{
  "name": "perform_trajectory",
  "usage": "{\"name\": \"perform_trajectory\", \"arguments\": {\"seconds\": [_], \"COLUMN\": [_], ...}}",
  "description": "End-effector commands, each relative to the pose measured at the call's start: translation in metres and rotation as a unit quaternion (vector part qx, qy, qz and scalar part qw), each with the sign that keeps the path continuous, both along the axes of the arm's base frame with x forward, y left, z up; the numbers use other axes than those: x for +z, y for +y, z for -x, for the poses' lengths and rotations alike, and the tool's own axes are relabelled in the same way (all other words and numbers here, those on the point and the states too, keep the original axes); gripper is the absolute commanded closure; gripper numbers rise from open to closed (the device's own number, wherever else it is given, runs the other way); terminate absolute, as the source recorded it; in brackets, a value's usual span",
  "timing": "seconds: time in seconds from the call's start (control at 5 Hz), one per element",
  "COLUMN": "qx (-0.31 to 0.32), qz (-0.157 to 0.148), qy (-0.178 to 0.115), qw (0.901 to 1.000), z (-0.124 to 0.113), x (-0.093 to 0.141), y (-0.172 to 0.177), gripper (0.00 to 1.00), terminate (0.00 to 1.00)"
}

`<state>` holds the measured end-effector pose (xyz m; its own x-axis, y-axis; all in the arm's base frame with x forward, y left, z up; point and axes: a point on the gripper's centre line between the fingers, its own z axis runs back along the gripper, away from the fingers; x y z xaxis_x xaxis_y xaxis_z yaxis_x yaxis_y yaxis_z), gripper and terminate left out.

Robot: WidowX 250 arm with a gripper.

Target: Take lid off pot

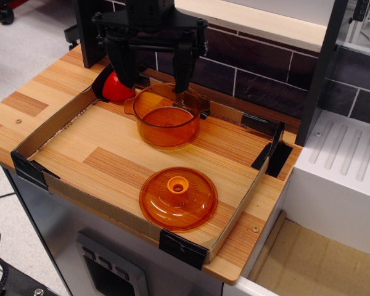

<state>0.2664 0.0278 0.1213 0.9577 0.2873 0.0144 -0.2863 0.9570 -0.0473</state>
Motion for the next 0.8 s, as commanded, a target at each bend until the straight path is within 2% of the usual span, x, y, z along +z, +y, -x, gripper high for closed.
{"name": "perform_trajectory", "arguments": {"seconds": [0.0, 0.4, 0.6], "qx": [-0.005, -0.005, -0.005], "qz": [-0.004, -0.004, -0.004], "qy": [-0.026, -0.026, -0.026], "qw": [0.9996, 0.9996, 0.9996], "z": [-0.0035, -0.0035, -0.0035], "x": [0.0145, 0.0145, 0.0145], "y": [0.0040, 0.0040, 0.0040], "gripper": [0.00, 0.00, 0.00], "terminate": [0.00, 0.00, 1.00]}}
